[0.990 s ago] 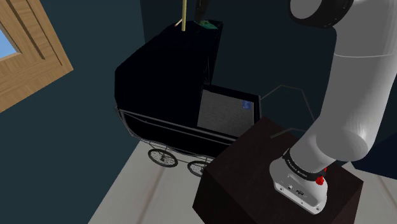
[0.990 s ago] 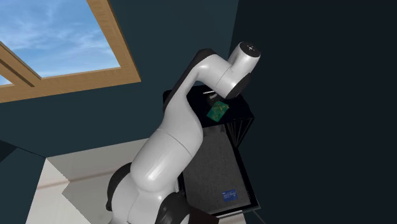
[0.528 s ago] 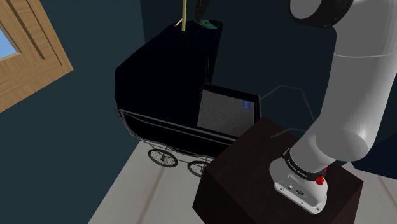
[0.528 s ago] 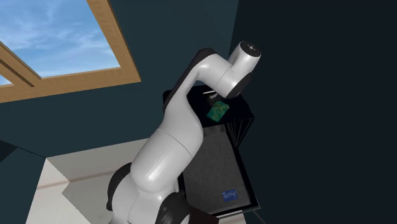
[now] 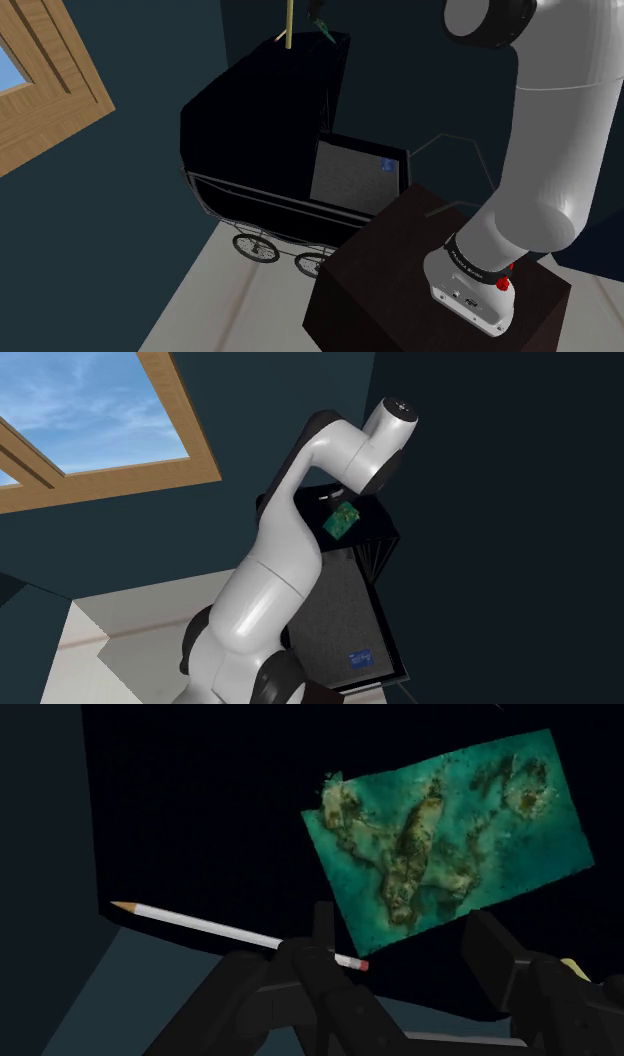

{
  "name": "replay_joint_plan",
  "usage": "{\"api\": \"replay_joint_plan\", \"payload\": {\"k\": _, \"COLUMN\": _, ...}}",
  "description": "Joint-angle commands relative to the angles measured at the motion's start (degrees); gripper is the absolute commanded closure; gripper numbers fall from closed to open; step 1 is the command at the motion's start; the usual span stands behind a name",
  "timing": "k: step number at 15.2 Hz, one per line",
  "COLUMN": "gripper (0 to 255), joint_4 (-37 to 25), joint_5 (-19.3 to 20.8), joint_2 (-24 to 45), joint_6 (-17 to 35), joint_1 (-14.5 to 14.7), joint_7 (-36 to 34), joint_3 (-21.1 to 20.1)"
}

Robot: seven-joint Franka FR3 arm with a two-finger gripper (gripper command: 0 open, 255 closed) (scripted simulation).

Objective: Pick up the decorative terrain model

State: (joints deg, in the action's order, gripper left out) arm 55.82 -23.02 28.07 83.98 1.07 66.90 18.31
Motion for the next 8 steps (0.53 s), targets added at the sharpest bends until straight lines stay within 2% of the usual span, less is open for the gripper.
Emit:
{"api": "replay_joint_plan", "payload": {"k": 1, "gripper": 255, "joint_4": -3.68, "joint_5": -0.41, "joint_2": 1.27, "joint_6": -2.35, "joint_1": -0.73, "joint_7": -0.59, "joint_3": -0.15}}
{"api": "replay_joint_plan", "payload": {"k": 4, "gripper": 255, "joint_4": -10.87, "joint_5": -1.33, "joint_2": 4.10, "joint_6": -6.50, "joint_1": -2.31, "joint_7": -1.74, "joint_3": -0.56}}
{"api": "replay_joint_plan", "payload": {"k": 6, "gripper": 255, "joint_4": -18.03, "joint_5": -2.29, "joint_2": 7.25, "joint_6": -10.23, "joint_1": -4.00, "joint_7": -2.93, "joint_3": -1.13}}
{"api": "replay_joint_plan", "payload": {"k": 8, "gripper": 255, "joint_4": -18.86, "joint_5": -2.36, "joint_2": 7.64, "joint_6": -10.62, "joint_1": -4.22, "joint_7": -3.09, "joint_3": -1.26}}
